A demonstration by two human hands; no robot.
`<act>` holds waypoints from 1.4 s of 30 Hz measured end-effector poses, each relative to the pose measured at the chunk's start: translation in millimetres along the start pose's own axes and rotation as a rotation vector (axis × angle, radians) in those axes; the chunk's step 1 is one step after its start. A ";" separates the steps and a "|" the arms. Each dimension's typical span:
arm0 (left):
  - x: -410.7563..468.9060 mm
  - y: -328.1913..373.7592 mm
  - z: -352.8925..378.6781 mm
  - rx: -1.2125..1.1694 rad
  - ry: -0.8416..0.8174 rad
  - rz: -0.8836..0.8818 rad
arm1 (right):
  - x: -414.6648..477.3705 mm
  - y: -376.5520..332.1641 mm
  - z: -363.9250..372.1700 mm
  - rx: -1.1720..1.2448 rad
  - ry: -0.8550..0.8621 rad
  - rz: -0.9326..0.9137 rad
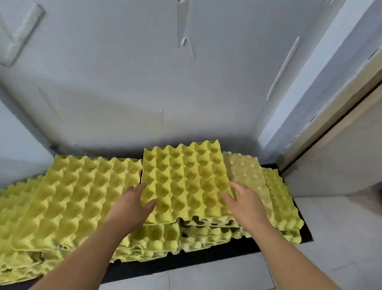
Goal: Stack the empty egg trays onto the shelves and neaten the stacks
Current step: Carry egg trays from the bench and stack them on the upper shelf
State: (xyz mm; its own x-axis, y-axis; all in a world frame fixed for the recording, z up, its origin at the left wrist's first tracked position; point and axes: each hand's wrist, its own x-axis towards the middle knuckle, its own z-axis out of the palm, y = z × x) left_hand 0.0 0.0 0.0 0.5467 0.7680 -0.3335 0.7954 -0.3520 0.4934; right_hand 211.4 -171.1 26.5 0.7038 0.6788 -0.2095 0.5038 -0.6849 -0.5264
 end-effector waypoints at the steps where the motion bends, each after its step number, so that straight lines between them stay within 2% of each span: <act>1: 9.2 -0.9 7.1 0.010 -0.022 -0.037 | 10.1 4.4 4.6 0.002 -0.013 0.009; 8: 62.2 -11.6 47.7 0.026 -0.136 -0.238 | 62.7 35.0 49.4 0.030 -0.070 0.112; 14: 79.0 -20.1 57.0 -0.013 -0.079 -0.294 | 70.6 40.8 74.5 0.142 -0.003 0.158; 20: 75.5 -9.7 53.0 -0.184 -0.068 -0.271 | 63.6 39.5 69.1 0.138 0.148 0.099; 25: 68.4 2.5 30.2 -0.267 0.095 -0.182 | 60.5 20.8 48.4 0.178 0.227 0.021; 30: 35.2 -11.5 0.7 -0.273 0.215 -0.221 | 53.7 -8.5 50.9 0.216 0.160 -0.024; 35: 0.9 -58.4 -25.4 -0.276 0.316 -0.341 | 35.7 -45.0 77.3 0.257 0.061 -0.079; 42: -22.5 -134.6 -63.9 -0.229 0.335 -0.409 | 5.8 -99.0 139.8 0.288 -0.047 -0.054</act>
State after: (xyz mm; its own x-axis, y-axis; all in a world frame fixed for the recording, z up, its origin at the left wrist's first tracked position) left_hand -136.1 64.3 -7.5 0.0637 0.9580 -0.2794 0.8276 0.1058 0.5513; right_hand 95.7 -62.3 -37.8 0.6528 0.7281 -0.2092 0.3723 -0.5488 -0.7485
